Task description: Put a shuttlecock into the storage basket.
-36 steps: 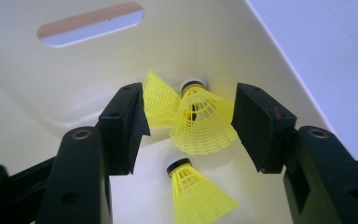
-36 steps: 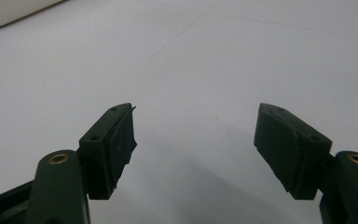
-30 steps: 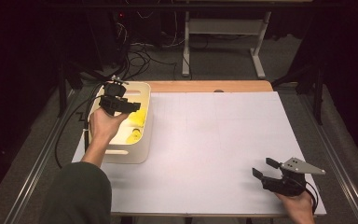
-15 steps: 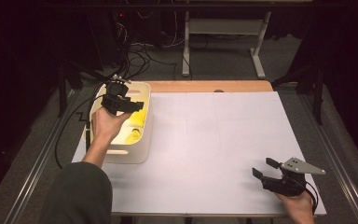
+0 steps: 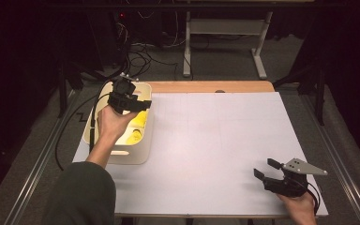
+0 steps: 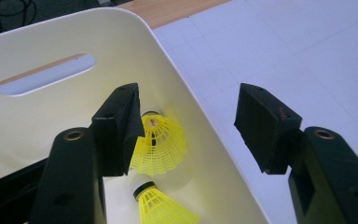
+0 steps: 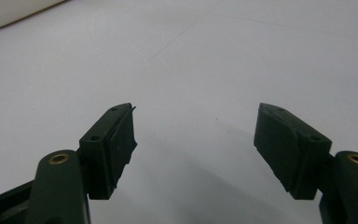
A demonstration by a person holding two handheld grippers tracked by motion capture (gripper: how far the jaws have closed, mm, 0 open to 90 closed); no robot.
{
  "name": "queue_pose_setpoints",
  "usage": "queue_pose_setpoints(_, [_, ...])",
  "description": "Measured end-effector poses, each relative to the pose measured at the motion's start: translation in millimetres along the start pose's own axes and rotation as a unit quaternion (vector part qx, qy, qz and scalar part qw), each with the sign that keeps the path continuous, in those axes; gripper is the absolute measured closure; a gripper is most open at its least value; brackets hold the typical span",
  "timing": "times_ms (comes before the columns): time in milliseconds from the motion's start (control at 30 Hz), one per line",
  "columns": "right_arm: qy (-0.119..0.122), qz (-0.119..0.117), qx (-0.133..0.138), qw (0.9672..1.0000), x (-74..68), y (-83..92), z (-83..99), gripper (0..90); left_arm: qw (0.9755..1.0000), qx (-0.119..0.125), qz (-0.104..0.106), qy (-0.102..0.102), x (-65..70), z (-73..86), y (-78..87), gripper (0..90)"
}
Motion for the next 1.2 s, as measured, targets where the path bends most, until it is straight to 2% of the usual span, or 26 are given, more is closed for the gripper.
queue_pose_setpoints(467, [-0.001, 0.0, 0.0, 1.0, 0.3, 0.3, 0.0, 29.5, 0.9995, 0.004, 0.022, -0.024, 23.8, -8.5, -6.8, 41.3])
queue_pose_setpoints(1200, [-0.001, 0.0, 0.001, 1.0, 0.3, 0.4, -0.1, 29.5, 0.998, 0.004, 0.047, -0.041, 50.5, -13.3, -22.7, 41.5])
Point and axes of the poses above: each handheld gripper's, and its own axes: y roughly backward along the jaws, z roughly out of its underside, x roughly to its right, the point moved 6 cm from there along -y, roughly forward along the jaws, and after that the axes turned 7 degrees about z, right-handed, at the moved point
